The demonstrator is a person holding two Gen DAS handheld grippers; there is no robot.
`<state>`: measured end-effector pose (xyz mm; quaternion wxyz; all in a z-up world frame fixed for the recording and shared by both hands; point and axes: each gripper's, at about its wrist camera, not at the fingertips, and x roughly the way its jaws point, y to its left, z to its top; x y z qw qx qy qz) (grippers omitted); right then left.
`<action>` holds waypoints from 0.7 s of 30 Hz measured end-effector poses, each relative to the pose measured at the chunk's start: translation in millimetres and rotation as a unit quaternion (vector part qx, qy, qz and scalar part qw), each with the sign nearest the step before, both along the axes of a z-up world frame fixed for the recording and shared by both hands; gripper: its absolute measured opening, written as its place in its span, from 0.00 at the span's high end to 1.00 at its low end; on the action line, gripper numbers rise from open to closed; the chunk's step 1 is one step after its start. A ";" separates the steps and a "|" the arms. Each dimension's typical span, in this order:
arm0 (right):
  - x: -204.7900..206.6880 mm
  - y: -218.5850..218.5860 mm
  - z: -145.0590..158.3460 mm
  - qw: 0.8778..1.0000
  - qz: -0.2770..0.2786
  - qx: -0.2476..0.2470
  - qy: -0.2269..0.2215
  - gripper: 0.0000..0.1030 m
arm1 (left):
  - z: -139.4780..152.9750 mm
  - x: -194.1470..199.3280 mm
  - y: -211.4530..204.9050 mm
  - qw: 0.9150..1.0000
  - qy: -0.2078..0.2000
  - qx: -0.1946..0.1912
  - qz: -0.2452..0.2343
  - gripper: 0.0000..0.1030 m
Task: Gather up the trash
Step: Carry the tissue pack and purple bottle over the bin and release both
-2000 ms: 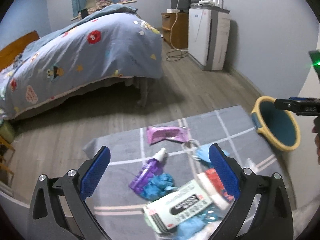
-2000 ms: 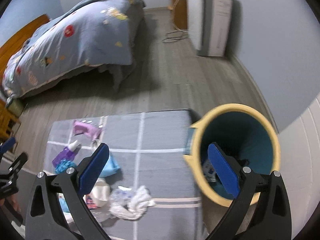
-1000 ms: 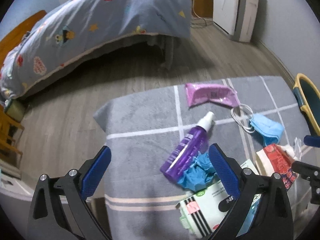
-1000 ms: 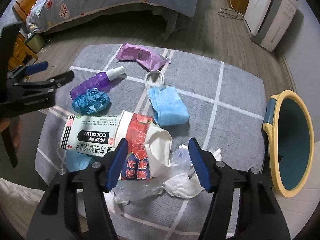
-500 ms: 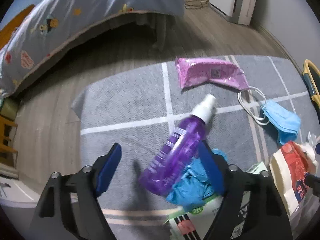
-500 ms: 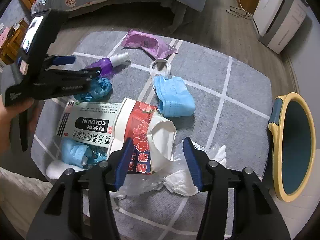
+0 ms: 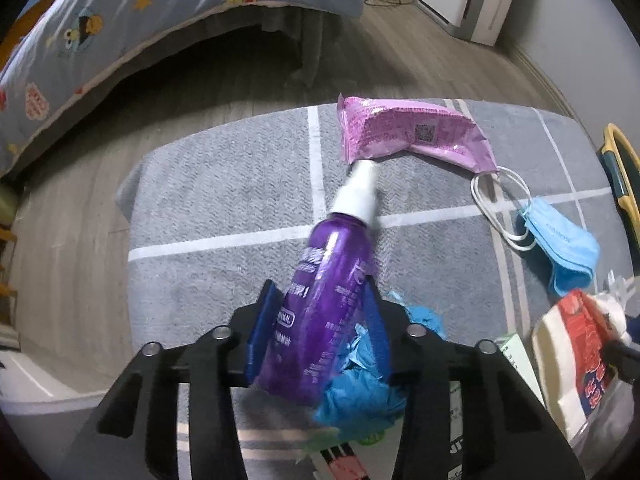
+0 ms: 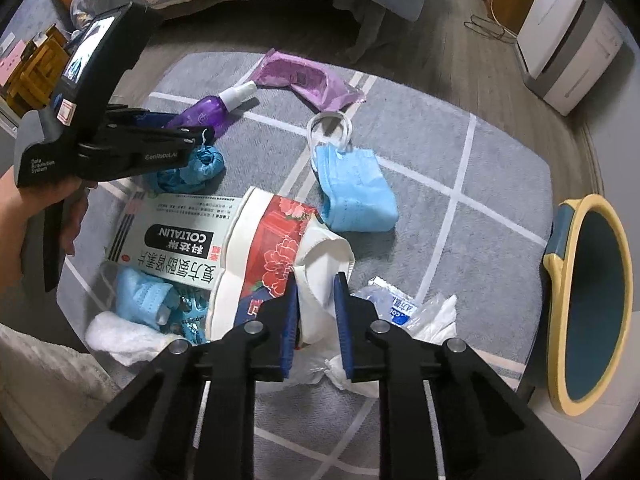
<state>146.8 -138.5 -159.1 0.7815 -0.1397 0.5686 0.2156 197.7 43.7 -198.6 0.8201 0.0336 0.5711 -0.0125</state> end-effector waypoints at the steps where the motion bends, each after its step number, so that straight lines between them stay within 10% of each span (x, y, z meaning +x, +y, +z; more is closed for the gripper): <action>1: 0.3 -0.4 1.4 1.000 -0.001 0.001 -0.001 0.84 | 0.4 -0.8 1.3 1.000 -0.001 0.000 0.001 0.64; 21: 8.6 -21.2 75.3 0.994 -0.007 0.045 -0.094 0.84 | 79.0 -16.1 7.3 0.994 -0.102 -0.026 0.028 0.68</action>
